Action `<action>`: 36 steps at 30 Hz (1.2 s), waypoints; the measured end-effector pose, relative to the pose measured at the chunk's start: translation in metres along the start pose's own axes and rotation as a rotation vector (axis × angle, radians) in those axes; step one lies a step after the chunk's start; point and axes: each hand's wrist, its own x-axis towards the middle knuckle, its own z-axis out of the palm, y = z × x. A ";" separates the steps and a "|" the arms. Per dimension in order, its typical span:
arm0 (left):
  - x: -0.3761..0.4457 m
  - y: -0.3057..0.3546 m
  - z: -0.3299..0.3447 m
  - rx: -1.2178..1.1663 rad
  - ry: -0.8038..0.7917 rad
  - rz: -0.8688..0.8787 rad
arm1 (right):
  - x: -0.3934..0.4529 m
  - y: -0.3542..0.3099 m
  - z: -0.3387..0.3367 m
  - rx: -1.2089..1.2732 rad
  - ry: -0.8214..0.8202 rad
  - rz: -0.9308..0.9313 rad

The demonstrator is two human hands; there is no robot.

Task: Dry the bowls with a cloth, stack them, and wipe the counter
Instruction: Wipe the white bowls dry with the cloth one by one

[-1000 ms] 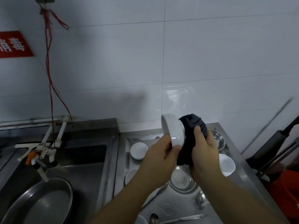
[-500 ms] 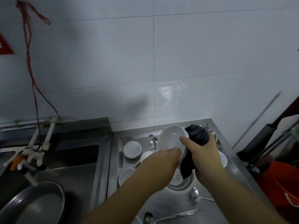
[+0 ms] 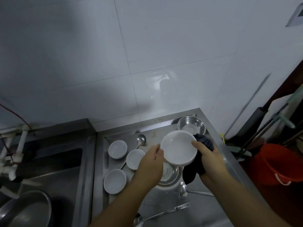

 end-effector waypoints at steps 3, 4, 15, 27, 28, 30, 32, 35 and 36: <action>0.013 -0.004 0.026 -0.266 -0.070 -0.153 | 0.024 0.002 -0.028 -0.092 -0.005 -0.004; 0.017 -0.006 0.035 -0.326 -0.074 -0.184 | 0.033 0.003 -0.039 -0.132 -0.001 -0.011; 0.091 -0.022 0.158 -0.377 0.001 -0.441 | 0.137 0.003 -0.142 -0.309 0.108 0.118; 0.175 -0.040 0.231 -0.224 0.098 -0.501 | 0.234 0.000 -0.167 -0.562 0.157 0.067; 0.179 -0.043 0.234 -0.202 0.109 -0.507 | 0.238 0.002 -0.167 -0.575 0.152 0.072; 0.186 -0.049 0.238 -0.164 0.125 -0.530 | 0.246 0.005 -0.167 -0.595 0.135 0.077; 0.190 -0.054 0.242 -0.137 0.134 -0.549 | 0.251 0.010 -0.167 -0.624 0.117 0.084; 0.193 -0.057 0.246 -0.093 0.152 -0.569 | 0.254 0.018 -0.167 -0.644 0.099 0.076; 0.195 -0.059 0.247 -0.086 0.157 -0.577 | 0.255 0.022 -0.169 -0.645 0.103 0.070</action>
